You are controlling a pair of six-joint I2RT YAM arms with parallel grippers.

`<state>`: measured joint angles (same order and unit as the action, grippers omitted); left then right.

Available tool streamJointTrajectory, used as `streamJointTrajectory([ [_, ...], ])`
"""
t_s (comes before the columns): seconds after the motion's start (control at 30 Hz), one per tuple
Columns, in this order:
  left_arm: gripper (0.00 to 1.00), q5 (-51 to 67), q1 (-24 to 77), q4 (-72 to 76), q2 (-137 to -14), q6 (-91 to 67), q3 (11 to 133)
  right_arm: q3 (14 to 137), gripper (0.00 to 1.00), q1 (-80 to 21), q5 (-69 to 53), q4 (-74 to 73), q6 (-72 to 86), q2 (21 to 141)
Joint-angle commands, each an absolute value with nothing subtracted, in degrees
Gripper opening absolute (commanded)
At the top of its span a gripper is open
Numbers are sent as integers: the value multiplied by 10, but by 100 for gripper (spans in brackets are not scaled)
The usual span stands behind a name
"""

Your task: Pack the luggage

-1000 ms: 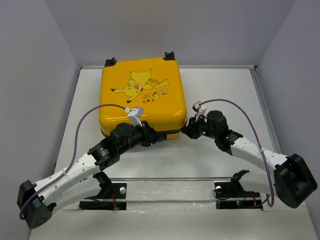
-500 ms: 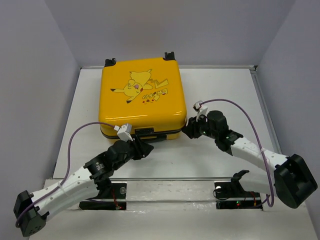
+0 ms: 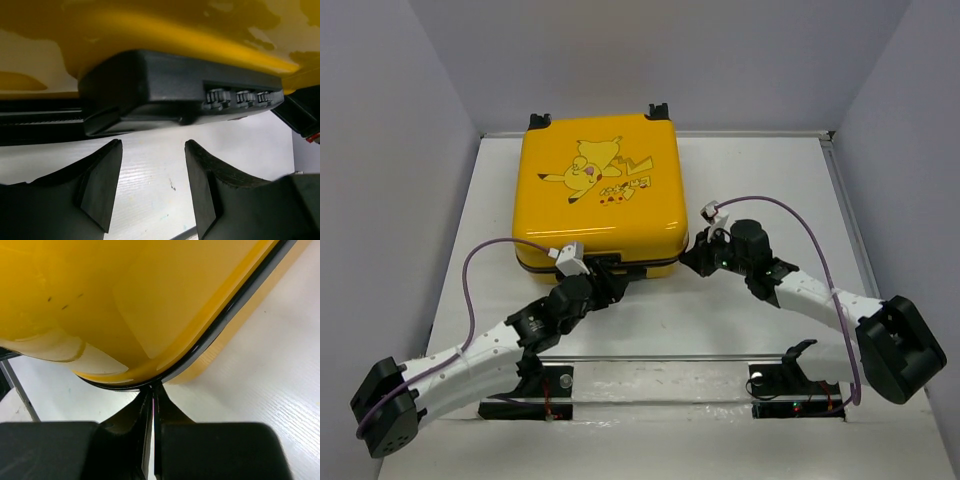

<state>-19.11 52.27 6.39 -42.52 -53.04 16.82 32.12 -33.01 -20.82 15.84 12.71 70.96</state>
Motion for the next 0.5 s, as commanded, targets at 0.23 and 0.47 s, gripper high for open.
streamJointTrajectory([
  [0.23,46,-294,517,217,-522,-532,192,284,7,-411,-142,146,174,600],
  [0.47,33,-266,518,276,-620,-524,227,348,7,-555,-20,122,218,682],
])
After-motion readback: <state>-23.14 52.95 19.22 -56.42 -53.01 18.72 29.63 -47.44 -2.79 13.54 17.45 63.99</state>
